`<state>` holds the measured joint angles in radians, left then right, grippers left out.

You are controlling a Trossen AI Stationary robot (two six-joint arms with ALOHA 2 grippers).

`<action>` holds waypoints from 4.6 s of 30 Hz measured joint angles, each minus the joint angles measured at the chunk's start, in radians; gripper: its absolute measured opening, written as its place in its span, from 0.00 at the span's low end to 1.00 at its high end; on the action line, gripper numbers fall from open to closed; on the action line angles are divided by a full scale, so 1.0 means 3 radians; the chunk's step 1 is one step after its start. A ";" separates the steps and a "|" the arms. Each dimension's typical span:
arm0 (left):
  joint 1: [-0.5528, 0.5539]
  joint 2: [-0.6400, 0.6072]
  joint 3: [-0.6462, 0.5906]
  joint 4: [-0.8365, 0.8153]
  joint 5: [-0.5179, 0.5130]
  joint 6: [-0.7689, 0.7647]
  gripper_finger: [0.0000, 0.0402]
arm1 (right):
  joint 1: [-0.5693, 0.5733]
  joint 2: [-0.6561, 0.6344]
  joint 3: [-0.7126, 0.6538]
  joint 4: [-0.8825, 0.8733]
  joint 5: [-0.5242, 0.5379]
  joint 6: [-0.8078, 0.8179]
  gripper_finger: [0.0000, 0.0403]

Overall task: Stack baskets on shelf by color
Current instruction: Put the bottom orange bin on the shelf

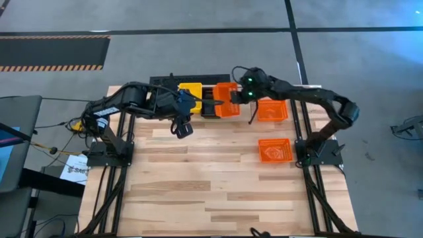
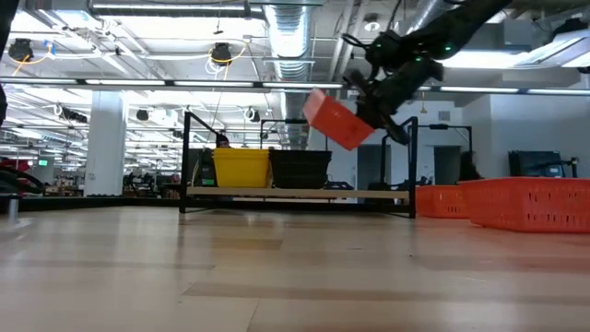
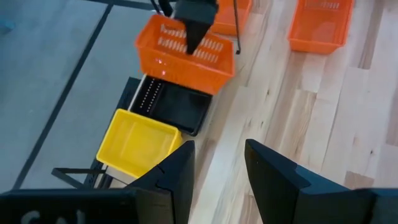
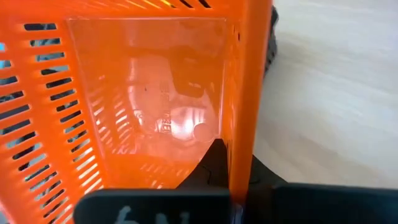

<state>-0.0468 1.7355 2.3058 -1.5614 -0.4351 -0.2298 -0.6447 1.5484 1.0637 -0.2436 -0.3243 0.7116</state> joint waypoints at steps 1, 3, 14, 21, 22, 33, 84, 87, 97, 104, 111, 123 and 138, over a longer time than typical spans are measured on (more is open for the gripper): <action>0.0008 0.0000 0.0000 0.0017 0.0000 0.0008 0.32 | -0.0016 -0.0063 -0.0063 -0.0009 0.0018 0.0024 0.00; 0.0019 0.0000 0.0000 0.0028 -0.0002 0.0023 0.32 | -0.0044 -0.0172 -0.0153 -0.0052 0.0086 0.0076 0.00; 0.0035 0.0000 0.0000 0.0026 0.0015 -0.0004 0.32 | -0.0074 -0.0185 -0.0196 -0.0007 0.0305 0.0090 0.00; 0.0035 0.0000 0.0000 0.0025 0.0019 -0.0009 0.32 | -0.0103 -0.0184 -0.0196 -0.0225 0.0495 0.0144 0.00; 0.0035 0.0000 0.0000 0.0025 0.0020 -0.0010 0.32 | -0.0103 -0.0184 -0.0194 -0.0273 0.0525 0.0141 0.00; 0.0033 0.0000 0.0000 0.0021 0.0024 -0.0003 0.32 | -0.0019 -0.0179 0.0040 -0.0195 0.0585 0.0037 0.00; 0.0030 0.0000 0.0000 0.0017 0.0006 -0.0067 0.32 | 0.0227 -0.0184 -0.0153 0.0564 -0.0125 0.0220 0.00; 0.0030 0.0000 0.0000 0.0017 0.0006 -0.0063 0.32 | 0.0301 -0.0180 0.0212 -0.0252 0.0165 0.0013 0.00; 0.0030 0.0000 0.0000 0.0024 0.0006 -0.0024 0.32 | 0.0445 -0.0187 0.1173 -0.2252 0.0993 0.0074 0.00; 0.0030 0.0000 0.0000 0.0023 0.0007 -0.0009 0.32 | 0.0868 -0.0182 0.1027 -0.2719 0.1188 0.0564 0.00; 0.0029 0.0001 0.0000 0.0021 0.0027 -0.0009 0.32 | 0.1223 -0.0184 0.0698 -0.2618 0.1253 0.1203 0.00; 0.0027 0.0001 0.0000 0.0012 0.0033 0.0032 0.32 | 0.1334 -0.0180 -0.0105 -0.1736 0.1239 0.1880 0.00; 0.0027 0.0001 0.0000 -0.0031 0.0087 0.0212 0.32 | 0.0730 -0.0182 -0.0257 -0.1497 0.1070 0.1566 0.00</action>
<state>-0.0387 1.7359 2.3058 -1.5708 -0.4090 -0.1663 -0.4256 1.4937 0.9867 -0.6928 -0.0033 1.1813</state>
